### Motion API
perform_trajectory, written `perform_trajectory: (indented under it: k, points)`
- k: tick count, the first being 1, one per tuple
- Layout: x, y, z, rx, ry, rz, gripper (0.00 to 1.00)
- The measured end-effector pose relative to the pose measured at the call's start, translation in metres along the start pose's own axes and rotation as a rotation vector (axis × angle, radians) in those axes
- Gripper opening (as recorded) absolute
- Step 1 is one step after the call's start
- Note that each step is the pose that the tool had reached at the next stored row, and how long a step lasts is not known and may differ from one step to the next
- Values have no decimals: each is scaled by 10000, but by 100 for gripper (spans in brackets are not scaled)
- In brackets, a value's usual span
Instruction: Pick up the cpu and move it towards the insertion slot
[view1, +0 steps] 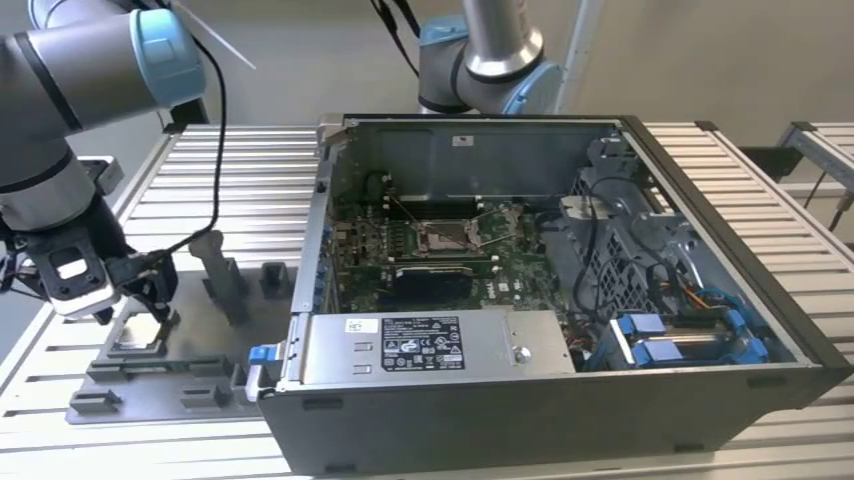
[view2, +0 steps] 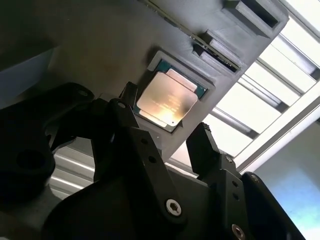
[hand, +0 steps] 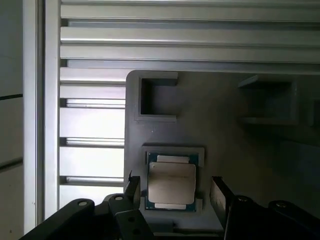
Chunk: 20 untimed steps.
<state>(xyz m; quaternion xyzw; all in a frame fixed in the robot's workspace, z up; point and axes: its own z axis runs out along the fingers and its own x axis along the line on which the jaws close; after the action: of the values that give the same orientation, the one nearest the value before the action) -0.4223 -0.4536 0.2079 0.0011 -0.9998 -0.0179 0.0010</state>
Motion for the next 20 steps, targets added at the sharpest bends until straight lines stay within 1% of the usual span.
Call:
perform_trajectory:
  k: [4,12,16,20]
  points:
    - [8,-3,58,0,0,1,100]
    - [18,-7,151,0,-1,-4,100]
    - [19,-8,179,0,1,-14,100]
    - [19,-9,191,1,2,-19,100]
